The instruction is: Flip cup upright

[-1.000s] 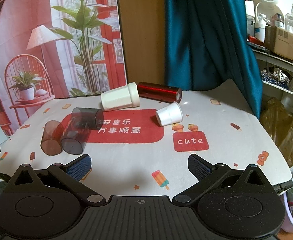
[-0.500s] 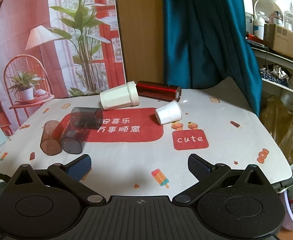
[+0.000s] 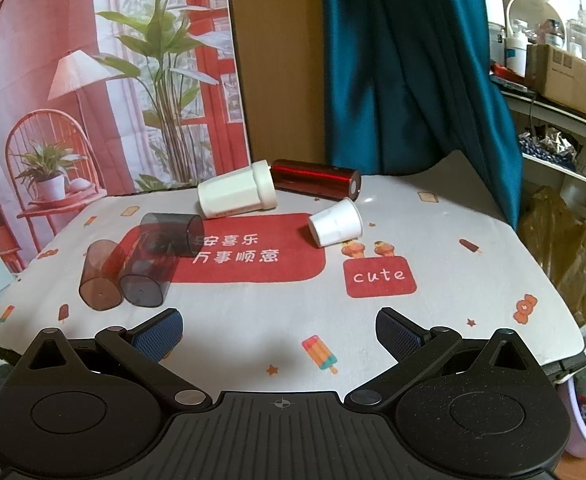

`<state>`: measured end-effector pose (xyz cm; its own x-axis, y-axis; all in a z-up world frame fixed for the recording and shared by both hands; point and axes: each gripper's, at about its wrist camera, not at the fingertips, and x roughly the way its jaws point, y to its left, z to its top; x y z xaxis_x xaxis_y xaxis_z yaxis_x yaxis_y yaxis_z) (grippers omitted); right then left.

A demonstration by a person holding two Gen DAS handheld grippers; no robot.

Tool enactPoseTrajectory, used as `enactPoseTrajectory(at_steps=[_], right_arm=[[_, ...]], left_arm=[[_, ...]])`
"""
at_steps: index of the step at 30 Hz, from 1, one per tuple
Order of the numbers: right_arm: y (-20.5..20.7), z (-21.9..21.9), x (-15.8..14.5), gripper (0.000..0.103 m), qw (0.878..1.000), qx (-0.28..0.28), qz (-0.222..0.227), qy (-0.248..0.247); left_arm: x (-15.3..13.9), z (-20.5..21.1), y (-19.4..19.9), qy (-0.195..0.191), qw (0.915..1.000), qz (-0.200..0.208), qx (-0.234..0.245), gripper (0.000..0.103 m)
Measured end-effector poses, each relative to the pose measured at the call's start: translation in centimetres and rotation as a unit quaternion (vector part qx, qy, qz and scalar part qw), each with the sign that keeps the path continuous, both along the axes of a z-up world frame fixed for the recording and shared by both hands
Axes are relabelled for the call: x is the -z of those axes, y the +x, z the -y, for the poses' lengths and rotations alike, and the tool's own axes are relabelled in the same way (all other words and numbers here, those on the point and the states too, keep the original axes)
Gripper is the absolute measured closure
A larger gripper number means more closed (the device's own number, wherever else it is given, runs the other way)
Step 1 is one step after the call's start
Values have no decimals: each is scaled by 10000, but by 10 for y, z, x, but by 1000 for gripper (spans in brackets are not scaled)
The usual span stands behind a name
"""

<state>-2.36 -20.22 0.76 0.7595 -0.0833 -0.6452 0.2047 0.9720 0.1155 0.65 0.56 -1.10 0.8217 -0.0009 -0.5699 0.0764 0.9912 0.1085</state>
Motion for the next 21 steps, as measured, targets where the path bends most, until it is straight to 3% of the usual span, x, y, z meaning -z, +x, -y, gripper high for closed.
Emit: enactPoseTrajectory(at_steps=[21], right_arm=[[0, 0, 1, 0, 10000, 5, -7, 10]], left_arm=[[2, -1, -2, -21, 10000, -29, -8, 0]])
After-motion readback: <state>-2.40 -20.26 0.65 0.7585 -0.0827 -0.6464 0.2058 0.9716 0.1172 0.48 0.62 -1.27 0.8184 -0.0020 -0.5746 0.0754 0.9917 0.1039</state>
